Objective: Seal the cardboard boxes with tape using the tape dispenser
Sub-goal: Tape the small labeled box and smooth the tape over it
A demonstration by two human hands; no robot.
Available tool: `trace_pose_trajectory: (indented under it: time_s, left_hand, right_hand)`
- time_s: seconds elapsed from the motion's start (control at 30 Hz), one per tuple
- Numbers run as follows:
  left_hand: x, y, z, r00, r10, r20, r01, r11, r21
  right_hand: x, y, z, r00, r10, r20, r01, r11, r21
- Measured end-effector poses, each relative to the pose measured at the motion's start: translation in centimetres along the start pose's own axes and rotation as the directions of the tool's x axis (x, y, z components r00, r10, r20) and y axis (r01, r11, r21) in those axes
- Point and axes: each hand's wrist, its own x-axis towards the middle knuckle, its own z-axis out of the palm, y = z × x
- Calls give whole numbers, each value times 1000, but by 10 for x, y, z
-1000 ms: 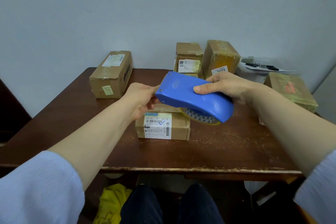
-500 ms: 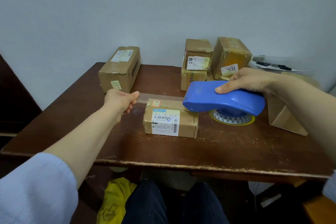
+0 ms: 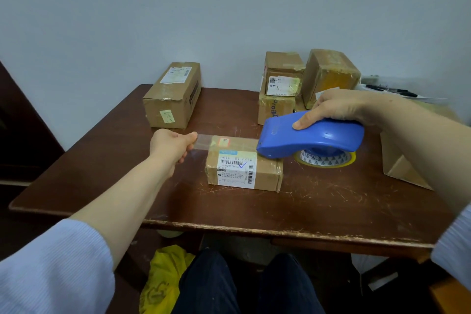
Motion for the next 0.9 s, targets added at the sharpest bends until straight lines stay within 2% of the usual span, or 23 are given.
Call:
trace_pose_trajectory:
  time_s: [0.53, 0.9]
  left_hand:
    - [0, -12, 6, 998, 64, -19, -58, 969, 239]
    - [-5, -18, 18, 991, 136, 5, -121, 865, 488]
  right_hand:
    - [13, -6, 6, 1000, 25, 13, -23, 994, -104]
    - [20, -7, 4, 997, 53, 63, -47, 994, -100]
